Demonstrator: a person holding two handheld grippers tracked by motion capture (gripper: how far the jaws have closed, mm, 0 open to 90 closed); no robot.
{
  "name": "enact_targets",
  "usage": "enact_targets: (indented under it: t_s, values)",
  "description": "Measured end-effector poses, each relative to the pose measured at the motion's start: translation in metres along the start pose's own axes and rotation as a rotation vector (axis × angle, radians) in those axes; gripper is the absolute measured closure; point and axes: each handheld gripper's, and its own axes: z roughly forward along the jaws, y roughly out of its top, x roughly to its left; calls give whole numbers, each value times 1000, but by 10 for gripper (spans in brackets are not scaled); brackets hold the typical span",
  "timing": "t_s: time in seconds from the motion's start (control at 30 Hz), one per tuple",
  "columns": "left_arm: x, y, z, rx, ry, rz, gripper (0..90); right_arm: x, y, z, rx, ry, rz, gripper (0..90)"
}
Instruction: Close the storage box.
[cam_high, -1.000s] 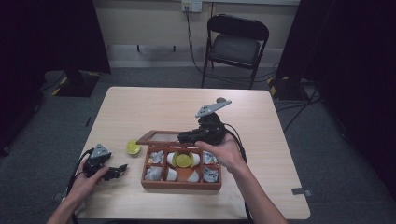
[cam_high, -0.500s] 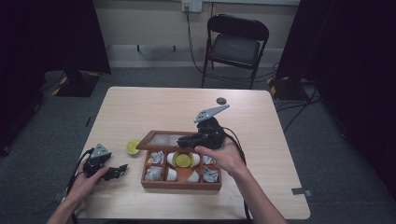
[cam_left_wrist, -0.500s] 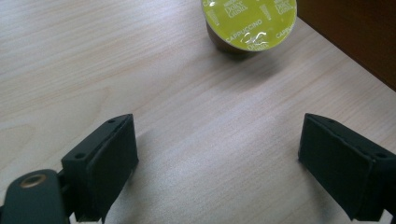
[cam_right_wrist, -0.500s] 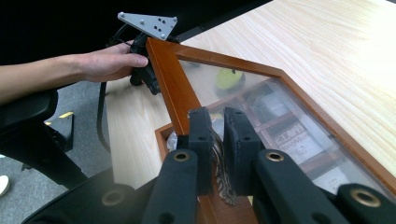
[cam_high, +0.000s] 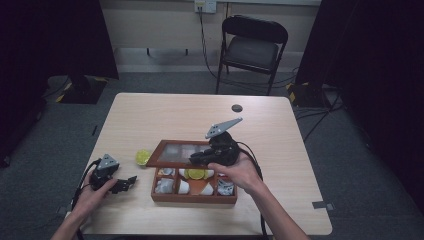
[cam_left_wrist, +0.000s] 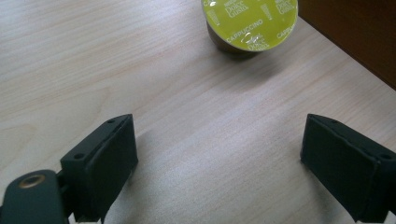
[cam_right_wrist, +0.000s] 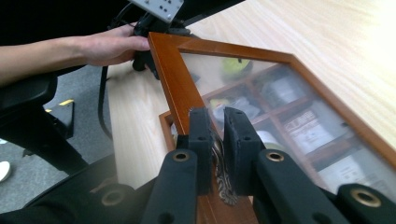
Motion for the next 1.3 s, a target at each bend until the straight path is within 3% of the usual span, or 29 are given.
enact_targets:
  t_s: [0.53,1.3]
  values:
    - [-1,3,4,18,-9,5,35,8,-19,15,65,16,-20,817]
    - [-1,3,4,19,-9,4,34,11,-56,45,160,21,-29,818]
